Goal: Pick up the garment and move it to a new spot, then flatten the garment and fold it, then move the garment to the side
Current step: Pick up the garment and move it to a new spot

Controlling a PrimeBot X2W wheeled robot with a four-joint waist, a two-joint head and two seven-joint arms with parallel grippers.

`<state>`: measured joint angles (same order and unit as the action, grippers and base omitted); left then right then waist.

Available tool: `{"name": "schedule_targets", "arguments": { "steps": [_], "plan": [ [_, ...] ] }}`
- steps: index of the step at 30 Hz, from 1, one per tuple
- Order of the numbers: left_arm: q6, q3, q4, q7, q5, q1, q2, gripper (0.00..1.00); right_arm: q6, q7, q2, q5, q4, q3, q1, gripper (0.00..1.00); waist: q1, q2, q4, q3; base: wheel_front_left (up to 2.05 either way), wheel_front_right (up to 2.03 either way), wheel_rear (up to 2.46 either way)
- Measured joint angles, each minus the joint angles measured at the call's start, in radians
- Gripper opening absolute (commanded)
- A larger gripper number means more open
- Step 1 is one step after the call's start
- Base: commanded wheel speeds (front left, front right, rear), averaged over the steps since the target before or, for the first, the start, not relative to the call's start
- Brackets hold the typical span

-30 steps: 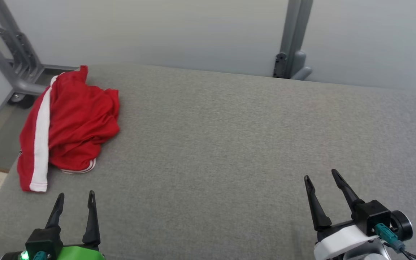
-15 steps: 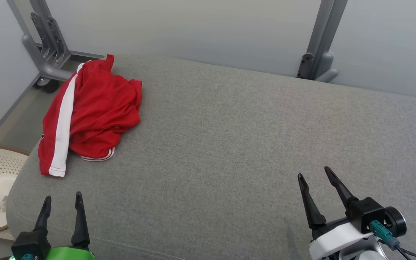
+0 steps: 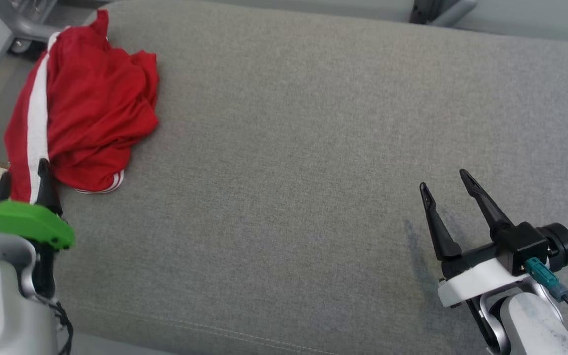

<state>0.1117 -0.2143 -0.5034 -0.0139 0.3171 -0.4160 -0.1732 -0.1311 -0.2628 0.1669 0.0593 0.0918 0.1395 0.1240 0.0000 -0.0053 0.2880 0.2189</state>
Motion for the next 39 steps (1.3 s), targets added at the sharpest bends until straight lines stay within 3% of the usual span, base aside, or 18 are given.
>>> {"name": "schedule_targets", "arguments": {
  "steps": [11, 15, 19, 20, 21, 22, 32, 39],
  "plan": [
    [0.012, -0.061, -0.209, -0.192, 0.168, -0.314, -0.119, 1.0, 0.0, 0.0, 0.054, 0.0, -0.018, 0.026, 0.057, 1.0, 0.0001, 0.0, -0.031, 0.219, 0.0, 0.0, 0.0],
    [-0.004, -0.079, -0.309, -0.205, 0.176, -0.339, -0.158, 1.0, 0.0, 0.0, 0.067, 0.005, -0.026, 0.029, 0.067, 1.0, 0.0001, 0.0, -0.046, 0.271, 0.0, 0.0, 0.0],
    [-0.012, -0.086, -0.38, -0.185, 0.185, -0.354, -0.163, 1.0, 0.0, 0.0, 0.073, 0.007, -0.036, 0.022, 0.067, 1.0, 0.0001, 0.0, -0.059, 0.298, 0.0, 0.0, 0.0],
    [-0.007, -0.085, -0.393, -0.177, 0.19, -0.358, -0.163, 0.48, 0.0, 0.0, 0.072, 0.007, -0.037, 0.02, 0.067, 1.0, 0.0001, 0.0, -0.061, 0.301, 0.0, 0.0, 0.0],
    [-0.006, -0.082, -0.404, -0.164, 0.19, -0.36, -0.163, 0.18, 0.0, 0.0, 0.073, 0.007, -0.036, 0.021, 0.067, 1.0, 0.0001, 0.0, -0.06, 0.301, 0.0, 0.0, 0.0],
    [-0.005, -0.08, -0.413, -0.15, 0.19, -0.363, -0.163, 0.0, 0.0, 0.0, 0.073, 0.007, -0.036, 0.02, 0.067, 1.0, 0.0001, 0.0, -0.059, 0.301, 0.0, 0.0, 0.0],
    [0.016, -0.03, -0.424, -0.111, 0.23, -0.386, -0.185, 0.0, 0.0, 0.0, 0.056, 0.009, -0.012, 0.025, 0.058, 1.0, 0.0, 0.0, -0.036, 0.238, 0.0, 0.0, 0.0],
    [0.016, 0.065, -0.197, -0.118, 0.31, -0.403, -0.234, 0.0, 0.0, 0.0, 0.018, 0.02, 0.001, 0.037, 0.045, 1.0, 0.0, 0.0, -0.024, 0.165, 0.0, 0.0, 0.0]
  ]
}}
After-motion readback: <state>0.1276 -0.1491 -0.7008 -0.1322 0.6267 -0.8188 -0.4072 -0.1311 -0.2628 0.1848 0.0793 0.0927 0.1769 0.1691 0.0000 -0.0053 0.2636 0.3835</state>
